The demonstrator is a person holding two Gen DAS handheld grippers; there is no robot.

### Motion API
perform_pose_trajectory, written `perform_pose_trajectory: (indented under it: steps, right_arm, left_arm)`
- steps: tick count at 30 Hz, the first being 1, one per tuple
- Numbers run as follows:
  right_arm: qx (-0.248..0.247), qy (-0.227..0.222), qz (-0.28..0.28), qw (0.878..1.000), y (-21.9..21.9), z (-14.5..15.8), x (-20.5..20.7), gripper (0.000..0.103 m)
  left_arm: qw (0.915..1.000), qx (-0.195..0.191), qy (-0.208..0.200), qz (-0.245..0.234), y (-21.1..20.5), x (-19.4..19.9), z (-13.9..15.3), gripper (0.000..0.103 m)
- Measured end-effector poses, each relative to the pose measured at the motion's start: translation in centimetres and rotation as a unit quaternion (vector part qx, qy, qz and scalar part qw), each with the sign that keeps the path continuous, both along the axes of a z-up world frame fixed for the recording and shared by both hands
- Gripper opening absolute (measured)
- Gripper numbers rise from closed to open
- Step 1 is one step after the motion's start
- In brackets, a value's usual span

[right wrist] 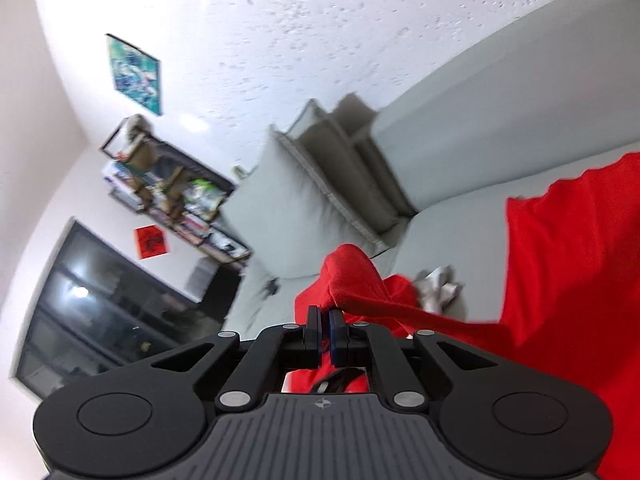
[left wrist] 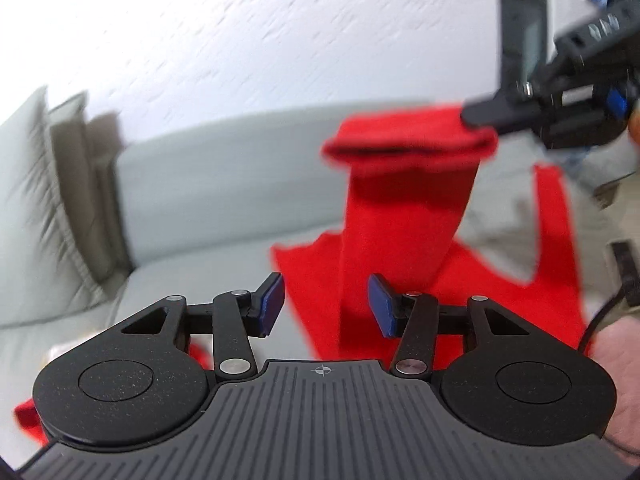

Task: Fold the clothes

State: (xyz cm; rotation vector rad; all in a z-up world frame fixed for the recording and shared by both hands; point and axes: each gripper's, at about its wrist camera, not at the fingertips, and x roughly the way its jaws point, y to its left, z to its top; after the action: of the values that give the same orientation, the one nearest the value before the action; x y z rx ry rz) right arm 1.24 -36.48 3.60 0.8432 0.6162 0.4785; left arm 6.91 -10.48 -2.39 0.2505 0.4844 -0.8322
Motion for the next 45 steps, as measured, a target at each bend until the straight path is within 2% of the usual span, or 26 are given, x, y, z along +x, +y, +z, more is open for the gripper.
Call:
perform_pose_trajectory:
  steps: [1,5,9,13,16,19,22,28,33,35,37,40,41,42,44,45]
  right_arm:
    - [0.001,-0.003,0.005,1.0,-0.2,0.1,-0.6,0.006]
    - [0.01,-0.016,0.03,0.999,-0.9,0.4,-2.9,0.006]
    - [0.018,-0.03,0.061,0.998,-1.4,0.5,-4.0,0.007]
    - [0.022,-0.044,0.073,0.996,-1.9,0.9,-4.9,0.008]
    - [0.023,-0.045,0.067,0.996,-2.5,1.1,-5.2,0.008]
    - [0.013,-0.044,0.066,0.997,-2.5,1.3,-5.3,0.008]
    - [0.013,-0.038,0.063,0.997,-2.5,1.1,-5.1,0.009]
    - [0.025,-0.022,0.054,0.998,-2.2,0.3,-4.1,0.009]
    - [0.031,-0.012,0.048,0.998,-2.1,-0.2,-3.4,0.011]
    - [0.031,-0.009,0.047,0.998,-1.9,-0.3,-3.2,0.011]
    - [0.035,-0.007,0.046,0.998,-1.8,-0.5,-3.1,0.012]
    - [0.045,0.0,0.035,0.998,-1.8,-0.9,-2.9,0.015]
    - [0.045,0.003,0.029,0.999,-1.8,-0.9,-2.9,0.028]
    - [0.044,0.007,0.021,0.999,-1.8,-1.0,-2.9,0.057]
    - [0.041,0.018,0.003,0.999,-1.8,-1.0,-3.1,0.076]
    - [0.046,0.019,-0.002,0.999,-1.9,-1.1,-3.2,0.076]
  left_arm:
    - [0.9998,-0.014,-0.003,-0.017,-0.3,-0.3,0.5,0.06]
    - [0.9981,-0.015,0.0,-0.06,-1.3,-0.3,0.8,0.06]
    - [0.9899,-0.036,0.021,-0.136,-2.7,-0.5,1.9,0.06]
    - [0.9829,-0.037,0.008,-0.18,-3.8,-1.1,2.7,0.054]
    - [0.98,-0.026,-0.037,-0.194,-4.4,-2.7,3.6,0.054]
    - [0.9776,0.009,-0.12,-0.173,-4.4,-4.2,4.1,0.054]
    - [0.969,0.046,-0.193,-0.148,-3.9,-5.9,4.0,0.055]
    - [0.9606,0.055,-0.245,-0.119,-3.6,-7.5,2.9,0.054]
    - [0.9577,0.067,-0.245,-0.136,-4.0,-7.5,1.9,0.035]
    - [0.9566,0.073,-0.245,-0.14,-4.1,-7.7,1.7,0.02]
    - [0.958,0.077,-0.235,-0.145,-4.3,-7.5,1.6,0.01]
    - [0.9634,0.076,-0.216,-0.139,-4.6,-7.5,1.9,0.009]
    - [0.9658,0.075,-0.209,-0.134,-4.7,-7.8,2.1,0.008]
    - [0.971,0.073,-0.197,-0.115,-4.7,-7.2,2.3,0.008]
    - [0.981,0.071,-0.164,-0.076,-4.4,-5.7,3.1,0.008]
    - [0.9837,0.068,-0.152,-0.067,-4.1,-5.3,3.4,0.008]
